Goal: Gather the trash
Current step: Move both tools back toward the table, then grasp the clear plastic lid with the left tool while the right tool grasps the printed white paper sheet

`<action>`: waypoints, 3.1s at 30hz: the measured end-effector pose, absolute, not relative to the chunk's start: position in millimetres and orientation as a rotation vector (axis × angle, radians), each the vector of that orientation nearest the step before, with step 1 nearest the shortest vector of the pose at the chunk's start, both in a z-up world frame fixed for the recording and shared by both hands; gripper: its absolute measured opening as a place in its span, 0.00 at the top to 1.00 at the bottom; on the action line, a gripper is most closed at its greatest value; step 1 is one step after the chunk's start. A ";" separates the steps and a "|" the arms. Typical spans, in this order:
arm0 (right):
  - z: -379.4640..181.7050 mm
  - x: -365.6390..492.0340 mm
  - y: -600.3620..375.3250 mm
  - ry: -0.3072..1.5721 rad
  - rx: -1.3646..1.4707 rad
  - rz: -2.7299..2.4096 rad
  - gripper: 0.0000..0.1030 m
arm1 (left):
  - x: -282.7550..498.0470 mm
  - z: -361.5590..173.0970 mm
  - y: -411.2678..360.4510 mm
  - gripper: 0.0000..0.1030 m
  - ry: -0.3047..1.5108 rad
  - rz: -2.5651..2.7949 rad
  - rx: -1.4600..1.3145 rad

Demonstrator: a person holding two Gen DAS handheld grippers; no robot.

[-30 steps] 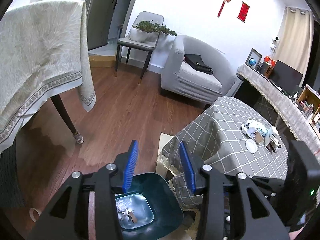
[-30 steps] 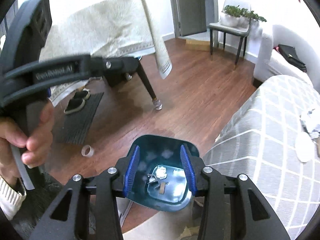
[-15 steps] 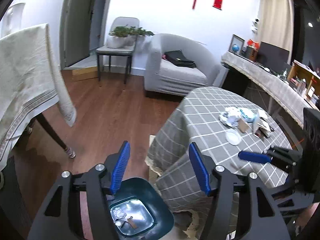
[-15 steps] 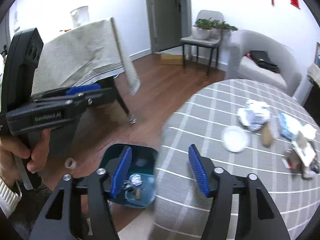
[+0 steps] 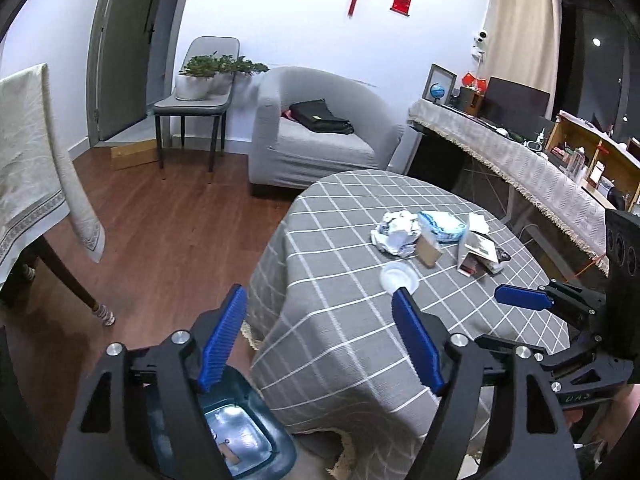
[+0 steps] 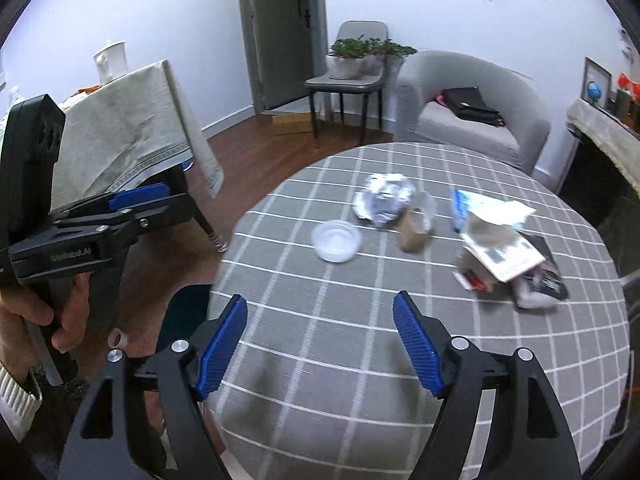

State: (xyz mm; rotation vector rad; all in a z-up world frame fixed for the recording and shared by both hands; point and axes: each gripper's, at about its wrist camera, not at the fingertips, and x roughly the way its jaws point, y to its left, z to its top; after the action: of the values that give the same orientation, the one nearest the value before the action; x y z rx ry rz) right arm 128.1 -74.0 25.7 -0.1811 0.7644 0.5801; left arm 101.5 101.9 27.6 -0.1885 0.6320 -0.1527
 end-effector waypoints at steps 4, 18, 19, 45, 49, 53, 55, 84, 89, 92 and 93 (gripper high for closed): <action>26.0 130.2 -92.1 0.740 -0.210 0.557 0.19 | 108.9 25.5 86.9 0.18 0.639 -0.177 -0.152; 62.7 174.6 -155.6 0.742 -0.208 0.559 0.11 | 146.4 -2.0 17.7 0.11 0.721 -0.266 -0.025; 65.3 179.1 -159.4 0.738 -0.203 0.557 0.11 | 150.0 -4.7 14.9 0.11 0.730 -0.268 -0.015; 32.5 224.6 -174.3 0.766 -0.285 0.652 0.11 | 202.7 -21.8 2.8 0.40 0.799 -0.256 0.017; 31.0 228.6 -165.6 0.768 -0.291 0.654 0.11 | 203.0 -21.2 5.0 0.59 0.791 -0.265 -0.007; 25.1 235.4 -158.5 0.779 -0.309 0.649 0.11 | 202.0 -21.9 4.6 0.59 0.784 -0.277 -0.011; 23.1 239.6 -154.9 0.785 -0.312 0.648 0.11 | 202.3 -21.8 4.9 0.59 0.785 -0.282 -0.016; 2.2 275.7 -128.7 0.837 -0.348 0.636 0.27 | 199.6 -12.4 37.6 0.59 0.769 -0.335 -0.160; 10.9 267.8 -133.3 0.830 -0.305 0.652 0.27 | 194.1 -7.0 37.8 0.59 0.763 -0.335 -0.167; 15.5 260.4 -134.6 0.824 -0.283 0.659 0.27 | 190.3 -5.7 34.4 0.59 0.762 -0.335 -0.168; 16.7 257.6 -134.7 0.823 -0.276 0.662 0.27 | 188.0 -5.4 32.9 0.59 0.761 -0.336 -0.168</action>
State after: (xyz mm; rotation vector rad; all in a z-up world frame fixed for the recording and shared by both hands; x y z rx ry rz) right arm 257.6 -134.7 16.7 -0.2762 0.8228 0.6617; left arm 188.0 32.9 -5.4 -0.1676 0.7611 -0.3365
